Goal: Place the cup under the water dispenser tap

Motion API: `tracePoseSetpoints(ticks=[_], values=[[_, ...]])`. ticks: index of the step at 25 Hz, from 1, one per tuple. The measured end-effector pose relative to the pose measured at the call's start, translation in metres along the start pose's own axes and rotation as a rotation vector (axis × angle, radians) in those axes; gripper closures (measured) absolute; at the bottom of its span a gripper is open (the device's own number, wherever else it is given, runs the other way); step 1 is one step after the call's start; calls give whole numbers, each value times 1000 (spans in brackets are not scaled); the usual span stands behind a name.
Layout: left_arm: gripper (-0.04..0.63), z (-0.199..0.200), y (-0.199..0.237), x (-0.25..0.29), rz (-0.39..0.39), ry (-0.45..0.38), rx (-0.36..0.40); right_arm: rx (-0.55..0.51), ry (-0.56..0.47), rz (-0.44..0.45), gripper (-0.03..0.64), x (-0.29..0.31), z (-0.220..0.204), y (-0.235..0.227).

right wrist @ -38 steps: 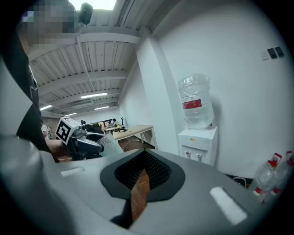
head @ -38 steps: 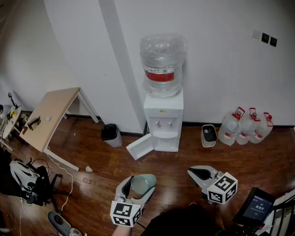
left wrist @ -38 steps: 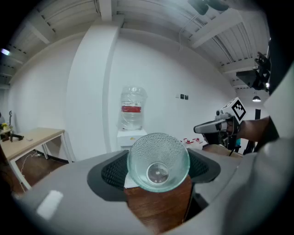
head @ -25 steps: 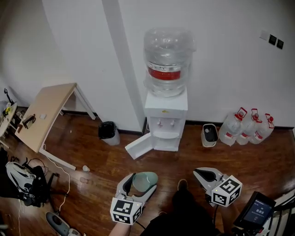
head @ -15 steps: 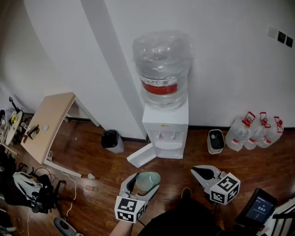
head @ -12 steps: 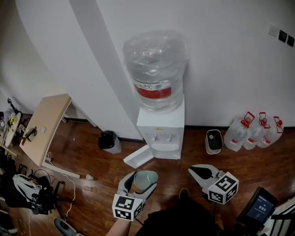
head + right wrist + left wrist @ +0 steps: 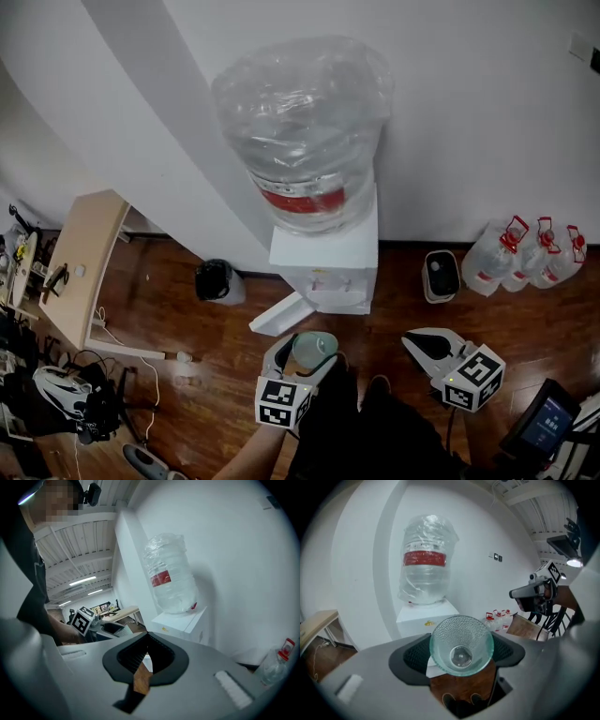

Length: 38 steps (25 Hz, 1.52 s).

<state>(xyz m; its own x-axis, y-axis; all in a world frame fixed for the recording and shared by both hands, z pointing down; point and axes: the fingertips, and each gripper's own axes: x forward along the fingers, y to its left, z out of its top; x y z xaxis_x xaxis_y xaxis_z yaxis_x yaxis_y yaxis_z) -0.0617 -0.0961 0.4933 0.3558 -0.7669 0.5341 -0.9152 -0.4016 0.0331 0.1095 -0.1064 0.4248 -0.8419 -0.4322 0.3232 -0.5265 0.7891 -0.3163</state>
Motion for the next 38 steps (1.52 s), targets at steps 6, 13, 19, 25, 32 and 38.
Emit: tracePoseSetpoints(ticks=[6, 13, 19, 25, 32, 38], values=[[104, -34, 40, 73, -63, 59, 36, 21, 40, -92, 615, 27, 18, -21], [104, -78, 78, 150, -151, 144, 125, 55, 63, -200, 615, 59, 40, -42], [104, -127, 81, 222, -235, 234, 237, 101, 79, -282, 615, 60, 28, -51], [104, -191, 59, 283, -320, 314, 309, 121, 132, -357, 615, 39, -1, -73], [104, -234, 66, 331, -261, 336, 266, 116, 178, -437, 615, 11, -18, -92], [104, -240, 71, 361, -144, 320, 193, 73, 212, -362, 615, 27, -35, -95]])
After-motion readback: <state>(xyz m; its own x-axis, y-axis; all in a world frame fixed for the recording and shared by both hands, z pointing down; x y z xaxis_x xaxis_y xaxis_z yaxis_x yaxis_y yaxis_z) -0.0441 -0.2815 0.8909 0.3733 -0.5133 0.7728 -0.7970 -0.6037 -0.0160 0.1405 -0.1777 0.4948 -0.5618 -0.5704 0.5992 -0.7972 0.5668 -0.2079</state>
